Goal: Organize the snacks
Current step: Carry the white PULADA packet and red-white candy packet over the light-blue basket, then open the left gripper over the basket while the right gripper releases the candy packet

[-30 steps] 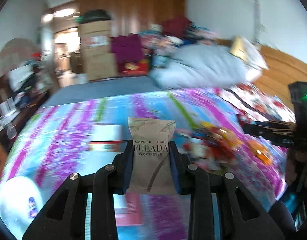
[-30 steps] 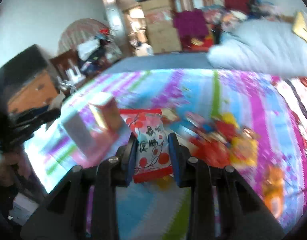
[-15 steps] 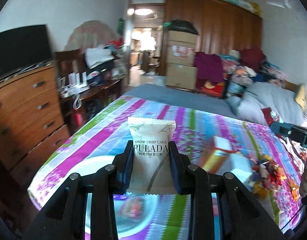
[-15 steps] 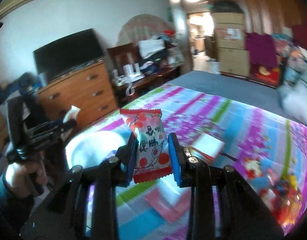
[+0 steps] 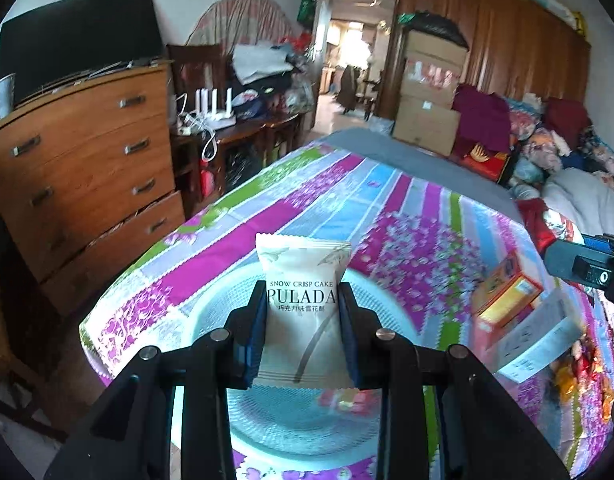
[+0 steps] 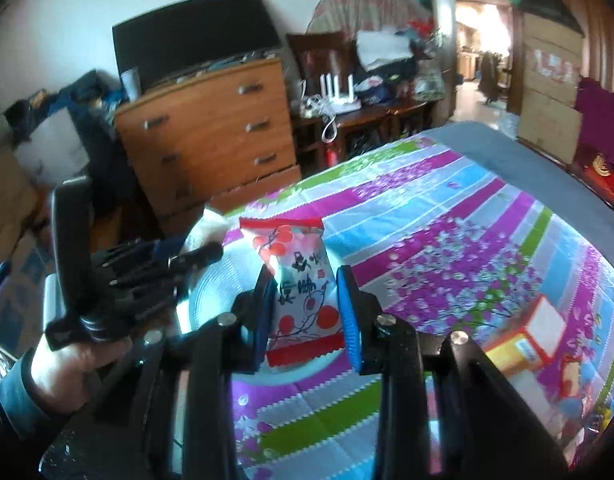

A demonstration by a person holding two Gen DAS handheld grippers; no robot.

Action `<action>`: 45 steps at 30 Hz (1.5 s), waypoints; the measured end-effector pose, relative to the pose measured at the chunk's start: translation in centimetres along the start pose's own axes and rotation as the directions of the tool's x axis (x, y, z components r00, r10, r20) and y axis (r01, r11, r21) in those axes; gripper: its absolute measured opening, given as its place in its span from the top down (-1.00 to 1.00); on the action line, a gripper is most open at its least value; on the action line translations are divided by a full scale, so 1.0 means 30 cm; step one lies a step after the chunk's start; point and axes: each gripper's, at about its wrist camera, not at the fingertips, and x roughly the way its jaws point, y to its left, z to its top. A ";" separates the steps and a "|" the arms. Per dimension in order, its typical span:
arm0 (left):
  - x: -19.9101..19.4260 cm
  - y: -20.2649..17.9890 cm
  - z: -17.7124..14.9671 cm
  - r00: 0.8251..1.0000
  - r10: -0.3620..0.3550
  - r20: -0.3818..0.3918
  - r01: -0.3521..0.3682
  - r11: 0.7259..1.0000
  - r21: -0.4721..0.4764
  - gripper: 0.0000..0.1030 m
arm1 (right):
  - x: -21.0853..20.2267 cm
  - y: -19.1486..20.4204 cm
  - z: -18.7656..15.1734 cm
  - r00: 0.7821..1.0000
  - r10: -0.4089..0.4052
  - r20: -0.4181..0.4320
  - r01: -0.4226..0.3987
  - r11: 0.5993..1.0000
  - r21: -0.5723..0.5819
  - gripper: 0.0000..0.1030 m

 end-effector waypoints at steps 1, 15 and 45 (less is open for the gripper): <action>0.009 0.006 -0.007 1.000 0.004 -0.011 -0.004 1.000 -0.001 0.35 | 0.022 0.011 0.007 1.000 0.002 -0.013 -0.002 1.000 -0.006 0.39; 0.106 0.074 -0.070 0.994 0.055 -0.091 -0.056 0.998 -0.001 0.35 | 0.246 0.078 -0.016 0.987 0.036 -0.156 -0.037 0.999 -0.001 0.39; 0.178 0.129 -0.098 0.988 0.069 -0.139 -0.076 0.996 -0.043 -0.23 | 0.370 0.091 -0.058 0.974 0.062 -0.219 -0.059 0.998 0.018 -0.16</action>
